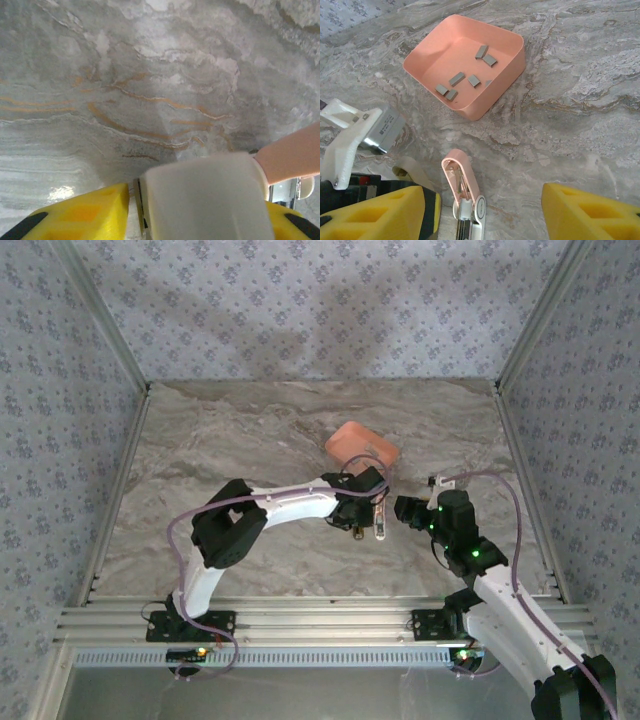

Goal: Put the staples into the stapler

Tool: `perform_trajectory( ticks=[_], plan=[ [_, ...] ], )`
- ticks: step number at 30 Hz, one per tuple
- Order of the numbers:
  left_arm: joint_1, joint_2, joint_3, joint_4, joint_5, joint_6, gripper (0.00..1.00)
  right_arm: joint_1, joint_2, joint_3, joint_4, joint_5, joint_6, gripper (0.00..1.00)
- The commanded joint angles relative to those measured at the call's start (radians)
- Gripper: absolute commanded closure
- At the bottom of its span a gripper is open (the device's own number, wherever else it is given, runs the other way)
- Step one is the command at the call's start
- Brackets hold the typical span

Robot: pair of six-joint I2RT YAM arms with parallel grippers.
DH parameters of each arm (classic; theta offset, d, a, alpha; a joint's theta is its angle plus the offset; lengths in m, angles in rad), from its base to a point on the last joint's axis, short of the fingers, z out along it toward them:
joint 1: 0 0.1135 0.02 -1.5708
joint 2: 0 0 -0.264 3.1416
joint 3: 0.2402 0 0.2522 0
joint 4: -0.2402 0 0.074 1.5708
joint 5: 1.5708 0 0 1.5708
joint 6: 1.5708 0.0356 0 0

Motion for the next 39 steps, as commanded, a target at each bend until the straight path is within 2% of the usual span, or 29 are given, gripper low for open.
perform_trajectory(
  ticks=[1,7,12,17,27,32,39],
  plan=[
    [-0.01,0.007,0.038,-0.039,0.011,0.015,0.55,-0.008,-0.013,-0.003,-0.006,0.012,0.013,0.36],
    [-0.01,-0.042,0.037,-0.049,-0.015,0.032,0.53,-0.008,-0.008,0.011,-0.016,-0.002,0.016,0.36],
    [-0.008,-0.139,-0.006,-0.054,-0.083,0.061,0.42,-0.009,0.031,0.054,-0.053,-0.039,0.013,0.35],
    [0.03,-0.272,-0.125,-0.012,-0.118,0.064,0.33,-0.012,0.115,0.113,-0.088,-0.098,0.029,0.35],
    [0.225,-0.522,-0.425,0.091,-0.152,0.088,0.15,-0.055,0.381,0.327,-0.201,-0.198,0.065,0.33],
    [0.353,-0.62,-0.546,0.142,-0.118,0.101,0.14,-0.084,0.537,0.449,-0.241,-0.206,0.063,0.3],
    [0.487,-0.674,-0.595,0.155,-0.064,0.155,0.13,-0.11,0.782,0.624,-0.285,-0.212,0.073,0.28]
  ],
)
